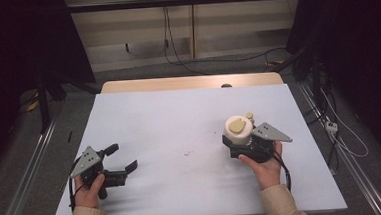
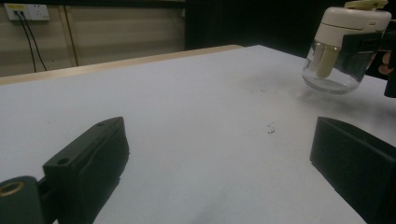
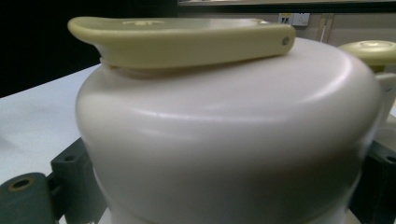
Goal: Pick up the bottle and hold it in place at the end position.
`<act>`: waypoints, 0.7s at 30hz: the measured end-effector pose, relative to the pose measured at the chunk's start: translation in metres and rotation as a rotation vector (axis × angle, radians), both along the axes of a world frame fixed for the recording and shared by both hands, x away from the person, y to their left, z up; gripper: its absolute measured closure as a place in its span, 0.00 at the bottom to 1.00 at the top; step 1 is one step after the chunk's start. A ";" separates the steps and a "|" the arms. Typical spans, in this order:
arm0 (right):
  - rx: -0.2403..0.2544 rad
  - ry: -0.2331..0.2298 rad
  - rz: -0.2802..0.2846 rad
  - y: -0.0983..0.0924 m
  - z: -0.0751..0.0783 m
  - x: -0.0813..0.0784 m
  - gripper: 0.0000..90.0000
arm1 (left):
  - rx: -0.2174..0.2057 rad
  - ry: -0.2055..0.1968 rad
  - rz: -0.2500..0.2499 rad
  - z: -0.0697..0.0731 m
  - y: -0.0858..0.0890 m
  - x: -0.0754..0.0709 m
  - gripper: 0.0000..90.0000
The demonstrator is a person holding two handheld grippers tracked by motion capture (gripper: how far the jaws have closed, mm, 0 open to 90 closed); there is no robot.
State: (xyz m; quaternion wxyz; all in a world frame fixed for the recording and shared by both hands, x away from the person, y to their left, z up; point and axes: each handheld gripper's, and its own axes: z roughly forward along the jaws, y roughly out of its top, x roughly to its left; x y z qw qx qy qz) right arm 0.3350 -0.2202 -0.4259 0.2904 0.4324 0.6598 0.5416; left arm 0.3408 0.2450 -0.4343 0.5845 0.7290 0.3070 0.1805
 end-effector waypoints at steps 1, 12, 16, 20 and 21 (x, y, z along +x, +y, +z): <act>0.004 0.000 0.001 0.001 0.000 0.001 0.08 | 0.000 -0.001 0.001 0.000 0.000 0.000 0.04; 0.019 0.000 0.010 0.007 0.001 0.006 0.08 | -0.003 0.000 0.001 0.000 0.000 0.000 0.04; 0.023 0.002 0.011 0.009 0.000 0.009 0.08 | -0.003 0.001 0.002 0.000 -0.001 0.000 0.04; 0.024 0.005 0.014 0.011 0.000 0.011 0.08 | -0.003 0.001 0.000 0.000 -0.001 0.000 0.04; 0.023 0.002 0.015 0.012 0.001 0.011 0.08 | -0.003 0.001 0.000 0.000 -0.001 0.000 0.04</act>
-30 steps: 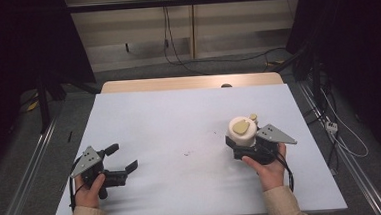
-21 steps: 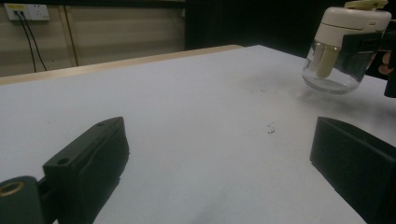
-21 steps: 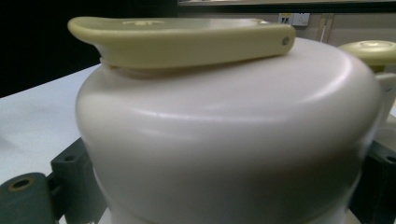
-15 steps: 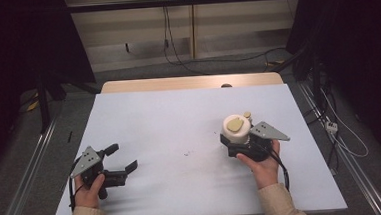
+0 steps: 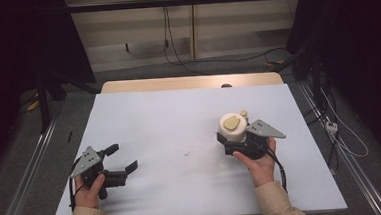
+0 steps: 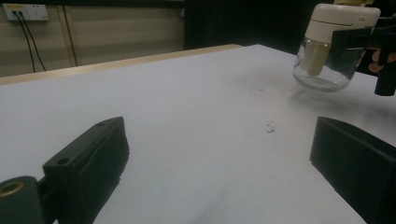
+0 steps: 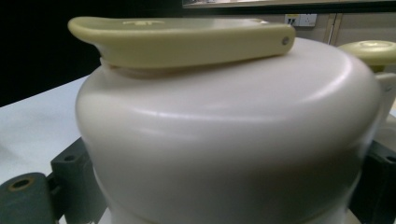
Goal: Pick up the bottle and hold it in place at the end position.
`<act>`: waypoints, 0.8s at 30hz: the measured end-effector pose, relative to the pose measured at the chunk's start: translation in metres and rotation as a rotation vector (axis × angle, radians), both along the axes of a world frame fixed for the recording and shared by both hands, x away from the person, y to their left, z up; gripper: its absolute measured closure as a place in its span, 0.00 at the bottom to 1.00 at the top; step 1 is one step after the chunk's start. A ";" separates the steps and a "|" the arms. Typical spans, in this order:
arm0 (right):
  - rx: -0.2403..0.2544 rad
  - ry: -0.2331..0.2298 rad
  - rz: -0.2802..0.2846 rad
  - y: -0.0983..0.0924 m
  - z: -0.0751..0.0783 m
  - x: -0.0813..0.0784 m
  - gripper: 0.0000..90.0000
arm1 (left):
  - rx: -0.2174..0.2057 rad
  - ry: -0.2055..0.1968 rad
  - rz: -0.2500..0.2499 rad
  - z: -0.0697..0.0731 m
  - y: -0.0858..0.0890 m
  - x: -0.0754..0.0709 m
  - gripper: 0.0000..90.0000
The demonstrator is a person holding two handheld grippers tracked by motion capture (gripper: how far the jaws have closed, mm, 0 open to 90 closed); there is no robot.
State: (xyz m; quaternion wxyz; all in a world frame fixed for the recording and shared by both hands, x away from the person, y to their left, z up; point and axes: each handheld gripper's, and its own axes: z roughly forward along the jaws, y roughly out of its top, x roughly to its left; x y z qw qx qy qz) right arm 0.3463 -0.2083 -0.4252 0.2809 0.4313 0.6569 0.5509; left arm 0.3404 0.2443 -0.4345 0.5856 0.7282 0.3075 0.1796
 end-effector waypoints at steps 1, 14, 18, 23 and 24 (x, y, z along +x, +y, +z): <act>0.001 -0.001 0.002 0.001 0.000 0.001 0.08 | 0.001 -0.001 -0.001 0.000 0.000 0.000 0.04; -0.004 -0.006 0.014 0.007 0.001 0.006 0.08 | -0.001 0.002 0.003 0.000 0.000 0.000 0.04; -0.006 -0.003 0.015 0.009 0.000 0.008 0.08 | -0.001 0.000 -0.002 0.000 0.000 0.000 0.04; -0.001 -0.002 0.020 0.012 -0.001 0.012 0.08 | -0.002 0.002 0.002 0.000 0.000 0.000 0.04; -0.004 -0.005 0.017 0.012 -0.001 0.013 0.08 | 0.000 0.000 0.000 0.000 0.001 0.001 0.04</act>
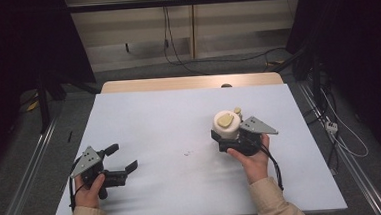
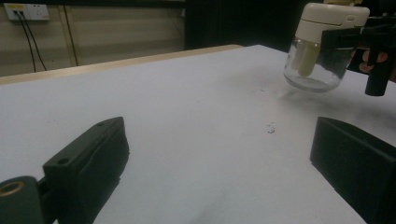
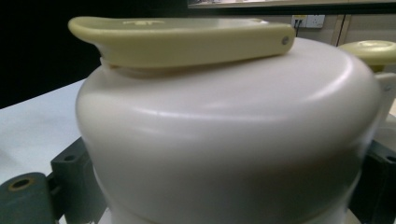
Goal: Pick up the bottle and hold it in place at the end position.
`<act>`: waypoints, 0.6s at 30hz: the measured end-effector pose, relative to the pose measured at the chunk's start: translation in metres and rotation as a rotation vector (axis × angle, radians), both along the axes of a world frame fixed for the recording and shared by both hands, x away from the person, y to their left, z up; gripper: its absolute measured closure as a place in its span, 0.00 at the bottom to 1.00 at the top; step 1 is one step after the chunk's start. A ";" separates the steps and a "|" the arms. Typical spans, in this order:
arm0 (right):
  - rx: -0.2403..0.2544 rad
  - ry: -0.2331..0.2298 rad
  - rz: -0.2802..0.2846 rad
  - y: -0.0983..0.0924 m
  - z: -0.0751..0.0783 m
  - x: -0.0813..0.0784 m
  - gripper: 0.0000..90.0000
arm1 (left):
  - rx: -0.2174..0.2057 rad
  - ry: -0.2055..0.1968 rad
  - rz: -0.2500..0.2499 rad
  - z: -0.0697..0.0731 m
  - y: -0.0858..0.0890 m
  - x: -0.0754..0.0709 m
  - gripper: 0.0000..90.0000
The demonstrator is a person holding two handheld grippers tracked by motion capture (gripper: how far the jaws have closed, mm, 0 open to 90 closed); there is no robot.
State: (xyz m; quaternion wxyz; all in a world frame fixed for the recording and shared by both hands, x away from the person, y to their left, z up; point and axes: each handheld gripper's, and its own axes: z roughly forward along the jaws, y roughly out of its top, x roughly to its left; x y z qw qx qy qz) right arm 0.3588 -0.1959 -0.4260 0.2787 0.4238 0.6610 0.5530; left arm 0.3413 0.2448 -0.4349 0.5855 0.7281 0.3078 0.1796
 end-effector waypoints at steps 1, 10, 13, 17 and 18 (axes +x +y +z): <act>-0.009 -0.005 0.000 0.001 0.000 0.000 0.08 | -0.003 0.002 0.001 0.000 0.000 0.000 0.04; 0.006 0.000 0.003 0.001 -0.002 0.005 0.08 | 0.001 -0.003 0.001 0.001 -0.002 -0.001 0.04; 0.005 0.002 0.003 0.001 -0.001 0.006 0.08 | -0.005 0.001 0.001 0.000 -0.001 -0.001 0.04; 0.001 -0.004 0.002 0.002 0.000 0.006 0.08 | -0.011 0.004 0.002 0.000 -0.001 -0.001 0.04; 0.001 -0.003 0.002 0.002 0.000 0.006 0.08 | -0.009 0.001 0.000 0.000 0.000 -0.002 0.04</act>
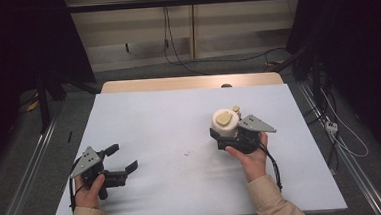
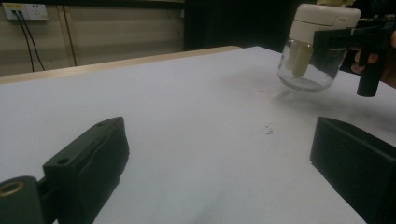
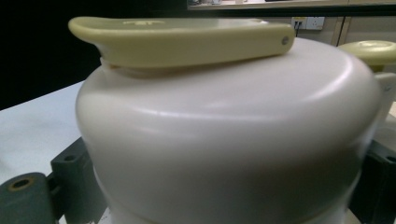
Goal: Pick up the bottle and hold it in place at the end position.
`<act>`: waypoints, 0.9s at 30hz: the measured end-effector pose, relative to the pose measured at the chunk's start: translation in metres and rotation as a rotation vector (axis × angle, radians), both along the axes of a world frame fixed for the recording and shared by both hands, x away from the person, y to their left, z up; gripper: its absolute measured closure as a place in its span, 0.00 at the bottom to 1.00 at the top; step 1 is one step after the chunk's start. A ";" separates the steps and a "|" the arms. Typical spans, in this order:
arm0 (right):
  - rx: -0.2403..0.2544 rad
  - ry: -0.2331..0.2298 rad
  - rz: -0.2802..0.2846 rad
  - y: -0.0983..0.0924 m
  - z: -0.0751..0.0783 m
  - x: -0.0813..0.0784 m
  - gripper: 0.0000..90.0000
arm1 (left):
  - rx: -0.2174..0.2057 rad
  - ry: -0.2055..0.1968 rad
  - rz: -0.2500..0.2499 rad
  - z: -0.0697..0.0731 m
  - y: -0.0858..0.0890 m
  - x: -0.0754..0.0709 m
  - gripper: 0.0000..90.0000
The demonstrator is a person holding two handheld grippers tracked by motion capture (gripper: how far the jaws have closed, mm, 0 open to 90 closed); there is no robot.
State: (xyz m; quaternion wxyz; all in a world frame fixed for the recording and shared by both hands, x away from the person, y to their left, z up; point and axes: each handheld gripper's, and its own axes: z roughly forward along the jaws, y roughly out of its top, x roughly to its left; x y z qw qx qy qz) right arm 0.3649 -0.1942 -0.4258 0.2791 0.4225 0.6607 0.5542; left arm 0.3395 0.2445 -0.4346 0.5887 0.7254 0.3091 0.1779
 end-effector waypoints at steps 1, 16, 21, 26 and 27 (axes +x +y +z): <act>0.002 0.000 0.001 0.000 0.000 0.000 0.08 | 0.000 0.000 0.000 0.000 0.000 0.000 0.04; 0.010 0.002 0.019 0.009 0.000 0.005 0.08 | -0.001 0.002 0.001 0.000 0.001 -0.001 0.04; 0.009 0.007 0.020 0.009 0.000 0.006 0.08 | -0.008 0.004 0.003 -0.001 0.001 -0.002 0.04; 0.023 0.006 0.025 0.012 0.001 0.010 0.08 | -0.009 -0.002 0.007 0.001 0.000 -0.001 0.04; 0.019 0.004 0.029 0.013 0.000 0.011 0.08 | -0.009 -0.003 0.009 0.001 -0.001 0.000 0.04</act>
